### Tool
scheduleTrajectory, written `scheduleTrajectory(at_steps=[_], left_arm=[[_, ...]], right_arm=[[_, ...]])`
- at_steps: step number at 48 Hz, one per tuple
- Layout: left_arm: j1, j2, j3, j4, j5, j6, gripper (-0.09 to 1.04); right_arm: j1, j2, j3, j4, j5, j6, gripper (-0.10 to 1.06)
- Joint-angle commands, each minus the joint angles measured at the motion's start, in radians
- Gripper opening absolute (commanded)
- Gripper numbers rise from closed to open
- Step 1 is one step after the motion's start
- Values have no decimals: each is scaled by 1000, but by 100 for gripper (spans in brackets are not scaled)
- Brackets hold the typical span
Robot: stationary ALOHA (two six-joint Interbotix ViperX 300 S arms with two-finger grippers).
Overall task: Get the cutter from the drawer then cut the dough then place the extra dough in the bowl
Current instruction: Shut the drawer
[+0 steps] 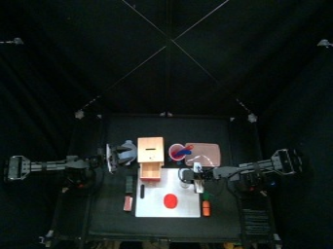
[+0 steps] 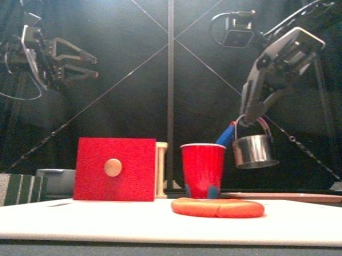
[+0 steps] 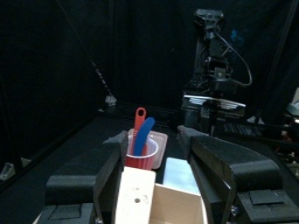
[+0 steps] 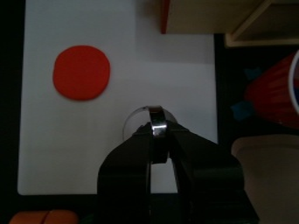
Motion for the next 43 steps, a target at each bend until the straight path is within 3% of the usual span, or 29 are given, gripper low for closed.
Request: scheduleTrajectory(at_steps=[1, 15, 33, 43], left_arm=[[8, 29, -41, 0, -9, 3, 86], [9, 46, -60, -2, -9, -2, 85], [8, 46, -51, -2, -9, -8, 85], [20, 46, -77, -86, 21, -17, 85]], right_arm=[[-2, 5, 11, -25, -40, 0, 48], [0, 55, 20, -31, -57, 0, 49], [8, 71, 2, 57, -43, 0, 74], [8, 69, -28, 57, -41, 0, 77]])
